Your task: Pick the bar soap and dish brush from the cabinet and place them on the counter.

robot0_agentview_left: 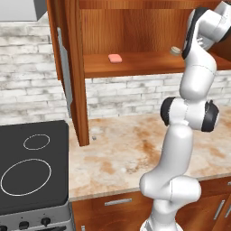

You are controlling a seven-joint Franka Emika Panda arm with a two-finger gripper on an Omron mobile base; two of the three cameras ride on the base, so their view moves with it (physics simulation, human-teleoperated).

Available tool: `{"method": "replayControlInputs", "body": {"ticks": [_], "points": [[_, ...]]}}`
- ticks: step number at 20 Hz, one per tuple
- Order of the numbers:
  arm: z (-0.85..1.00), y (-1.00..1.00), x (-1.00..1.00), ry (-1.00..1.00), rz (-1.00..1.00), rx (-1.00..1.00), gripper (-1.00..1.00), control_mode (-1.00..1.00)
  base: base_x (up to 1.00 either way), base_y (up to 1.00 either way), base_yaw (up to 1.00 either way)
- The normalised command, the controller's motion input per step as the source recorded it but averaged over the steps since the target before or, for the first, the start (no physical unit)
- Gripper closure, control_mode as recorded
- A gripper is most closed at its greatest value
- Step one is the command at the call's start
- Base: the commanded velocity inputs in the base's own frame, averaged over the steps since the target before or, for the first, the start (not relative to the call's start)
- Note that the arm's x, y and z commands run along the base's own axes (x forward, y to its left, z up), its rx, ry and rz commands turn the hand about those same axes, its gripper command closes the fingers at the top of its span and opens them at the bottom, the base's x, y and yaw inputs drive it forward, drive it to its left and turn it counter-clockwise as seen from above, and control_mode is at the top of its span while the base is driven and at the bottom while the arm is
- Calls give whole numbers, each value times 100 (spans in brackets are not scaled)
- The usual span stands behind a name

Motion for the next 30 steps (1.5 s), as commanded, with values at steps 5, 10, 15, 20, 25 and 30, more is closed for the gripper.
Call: {"method": "replayControlInputs", "body": {"ticks": [5, 10, 15, 20, 25, 30], "points": [[-8, 36, -60, -2, 0, -3, 100, -100, 0, 0, 0], [-21, 28, -62, -2, 0, -4, 100, -100, 0, 0, 0], [-18, 31, -62, 0, 0, -6, 100, -100, 0, 0, 0], [-17, 28, -62, -2, 0, -4, 100, -100, 0, 0, 0], [-17, 27, -62, -3, 0, -3, 100, -100, 0, 0, 0], [-16, 25, -57, -2, -1, -1, 100, -100, 0, 0, 0]]}}
